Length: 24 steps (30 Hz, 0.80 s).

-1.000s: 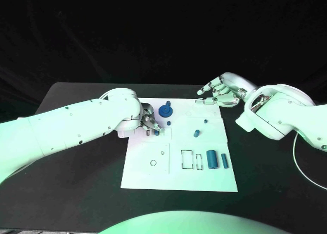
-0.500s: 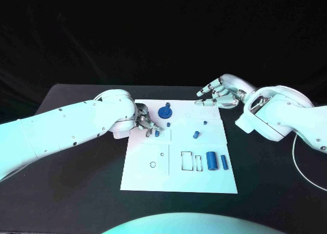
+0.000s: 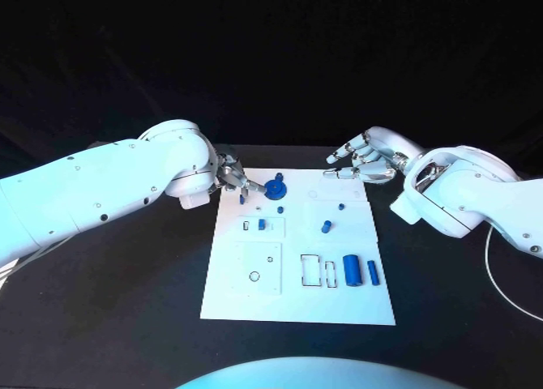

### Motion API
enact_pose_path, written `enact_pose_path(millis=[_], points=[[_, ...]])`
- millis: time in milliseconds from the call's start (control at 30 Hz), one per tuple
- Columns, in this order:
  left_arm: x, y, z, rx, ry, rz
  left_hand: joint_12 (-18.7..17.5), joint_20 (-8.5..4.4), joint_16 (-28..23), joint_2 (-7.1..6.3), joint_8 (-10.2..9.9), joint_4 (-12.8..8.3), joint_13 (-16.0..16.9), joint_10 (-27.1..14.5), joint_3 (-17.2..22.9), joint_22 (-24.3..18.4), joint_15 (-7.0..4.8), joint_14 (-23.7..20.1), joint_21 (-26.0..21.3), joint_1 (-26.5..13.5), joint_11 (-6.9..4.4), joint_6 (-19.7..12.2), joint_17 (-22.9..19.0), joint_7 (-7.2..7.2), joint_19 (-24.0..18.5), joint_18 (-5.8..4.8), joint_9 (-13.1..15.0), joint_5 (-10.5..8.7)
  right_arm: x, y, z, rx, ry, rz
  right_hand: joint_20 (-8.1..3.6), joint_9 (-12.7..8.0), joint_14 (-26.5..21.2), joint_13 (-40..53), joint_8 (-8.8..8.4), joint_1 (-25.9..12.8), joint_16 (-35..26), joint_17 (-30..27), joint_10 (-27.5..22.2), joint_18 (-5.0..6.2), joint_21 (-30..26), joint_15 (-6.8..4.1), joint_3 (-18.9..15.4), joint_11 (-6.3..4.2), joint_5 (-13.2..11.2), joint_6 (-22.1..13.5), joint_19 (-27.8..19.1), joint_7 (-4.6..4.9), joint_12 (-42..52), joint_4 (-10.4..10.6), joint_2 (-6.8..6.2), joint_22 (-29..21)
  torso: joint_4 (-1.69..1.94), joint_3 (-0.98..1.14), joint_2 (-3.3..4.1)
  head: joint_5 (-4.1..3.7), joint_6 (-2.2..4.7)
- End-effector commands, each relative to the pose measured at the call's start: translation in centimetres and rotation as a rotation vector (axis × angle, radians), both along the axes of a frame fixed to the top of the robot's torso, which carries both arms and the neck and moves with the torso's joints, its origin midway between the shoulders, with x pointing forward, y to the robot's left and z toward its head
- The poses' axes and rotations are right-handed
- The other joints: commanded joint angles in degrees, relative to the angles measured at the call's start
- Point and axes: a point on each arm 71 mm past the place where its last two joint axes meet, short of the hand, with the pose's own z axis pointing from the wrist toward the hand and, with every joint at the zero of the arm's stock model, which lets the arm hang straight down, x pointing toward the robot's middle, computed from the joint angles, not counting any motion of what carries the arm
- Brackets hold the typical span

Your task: Assemble the parts on the task board

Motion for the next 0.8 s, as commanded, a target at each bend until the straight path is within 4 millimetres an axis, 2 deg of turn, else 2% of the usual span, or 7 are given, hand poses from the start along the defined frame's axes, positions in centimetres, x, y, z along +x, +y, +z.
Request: enact_pose_path(millis=[33, 233, 267, 433, 567, 633, 800], points=[[0.9, 0.6, 0.6, 0.004, 0.03, 0.021, -0.86, 0.65, 0.18, 0.19, -1.44, 0.03, -1.0, -0.72, -1.13, 6.01, 0.72, 5.9, -0.29, 1.44, 0.47, -1.15, 15.05, 0.5, 1.11, 0.55, -1.18, 0.27, 0.0, 0.2, -0.1, -0.003, 0.007, 0.016, -0.22, 0.05, 4.81, -0.06, 0.31, -0.31, -0.32, 9.78, -0.11, 0.52, -0.27, -0.31, -0.32, -0.21, -0.15, 0.38, -0.31, -0.09, -0.17, -0.14, -0.05, 0.56, 0.17, 0.08, -0.06, 0.16, 0.2], [2.8, 1.2, 0.6, 0.039, 0.048, 0.033, -1.46, 1.32, 0.18, 1.34, -3.57, 0.27, -2.04, -1.29, -3.24, 5.97, 1.32, 5.9, -0.48, 3.82, 1.12, -1.43, 15.05, 1.24, 1.09, 0.59, -3.43, 0.3, 0.0, 0.4, -0.2, -0.002, 0.008, 0.019, -0.22, 0.05, 4.81, -0.06, 0.31, -0.33, -0.32, 9.78, -0.1, 0.52, -0.27, -0.31, -0.37, -0.21, -0.11, 0.38, -0.31, -0.1, -0.14, -0.1, -0.02, 0.56, -0.01, -0.08, 0.04, 0.39, 0.51], [3.0, 1.2, 0.5, 0.046, 0.051, 0.032, -1.43, 1.35, 0.18, 1.53, -3.65, 0.27, -2.05, -1.29, -3.36, 5.97, 1.34, 5.9, -0.49, 4.07, 1.13, -1.29, 15.05, 1.25, 1.09, 0.59, -3.59, 0.3, 0.0, 0.4, -0.2, -0.002, 0.008, 0.02, -0.22, 0.05, 4.81, -0.06, 0.31, -0.33, -0.32, 9.78, -0.1, 0.52, -0.27, -0.31, -0.37, -0.21, -0.11, 0.38, -0.31, -0.1, -0.14, -0.1, -0.02, 0.56, -0.01, -0.13, 0.06, 0.4, 0.53], [4.1, 1.2, -0.3, 0.084, 0.075, 0.025, -1.2, 1.43, 0.18, 2.26, -3.72, 0.29, -1.99, -1.19, -3.71, 6.12, 1.36, 5.9, -0.42, 4.87, 1.11, -0.67, 15.05, 1.18, 1.17, 0.57, -3.99, 0.33, 0.0, 0.5, -0.2, -0.002, 0.009, 0.022, -0.22, 0.05, 4.82, -0.03, 0.31, -0.3, -0.3, 9.8, -0.07, 0.51, -0.25, -0.31, -0.38, -0.21, -0.03, 0.38, -0.29, -0.1, -0.09, -0.09, 0.02, 0.61, -0.06, -0.07, 0.11, 0.37, 0.44], [4.6, 1.1, -1.0, 0.107, 0.089, 0.019, -0.96, 1.43, 0.18, 2.77, -3.66, 0.96, -1.97, -1.09, -5.23, 6.17, 1.31, 5.9, -0.44, 3.8, 1.02, 0.03, 15.05, 1.06, 1.2, 0.57, -4.35, 0.22, 0.0, 0.5, -0.3, -0.001, 0.009, 0.023, -0.23, 0.04, 4.81, -0.04, 0.29, -0.08, -0.35, 9.75, -0.07, 0.52, -0.28, -0.33, -0.44, -0.23, 0.37, 0.38, -0.3, -0.11, -0.05, -0.11, 0.17, 0.57, -0.07, -0.08, 0.14, 0.36, 0.25], [4.7, 1.0, -1.3, 0.117, 0.094, 0.017, -0.95, 1.42, 0.18, 2.86, -3.66, 0.98, -2.0, -1.09, -5.44, 6.18, 1.29, 5.9, -0.44, 3.68, 1.01, 0.1, 15.05, 1.04, 1.21, 0.57, -4.4, 0.22, 0.0, 0.6, -0.3, -0.001, 0.008, 0.024, -0.23, 0.04, 4.81, -0.03, 0.29, -0.06, -0.36, 9.74, -0.07, 0.52, -0.28, -0.33, -0.45, -0.23, 0.42, 0.38, -0.29, -0.11, -0.04, -0.12, 0.19, 0.58, -0.08, -0.1, 0.18, 0.36, 0.33], [5.0, 0.8, -1.9, 0.129, 0.103, 0.011, -0.75, 1.41, 0.18, 3.14, -3.59, 0.94, -1.85, -0.99, -5.73, 6.26, 1.27, 5.9, -0.39, 3.65, 0.96, 0.29, 15.05, 0.98, 1.25, 0.55, -4.45, 0.23, 0.0, 0.6, -0.3, 0.0, 0.009, 0.025, -0.24, 0.03, 4.82, -0.02, 0.28, 0.03, -0.34, 9.77, -0.06, 0.52, -0.29, -0.33, -0.49, -0.23, 0.61, 0.38, -0.3, -0.11, 0.0, -0.13, 0.24, 0.56, -0.07, -0.12, 0.19, 0.26, 0.0]])
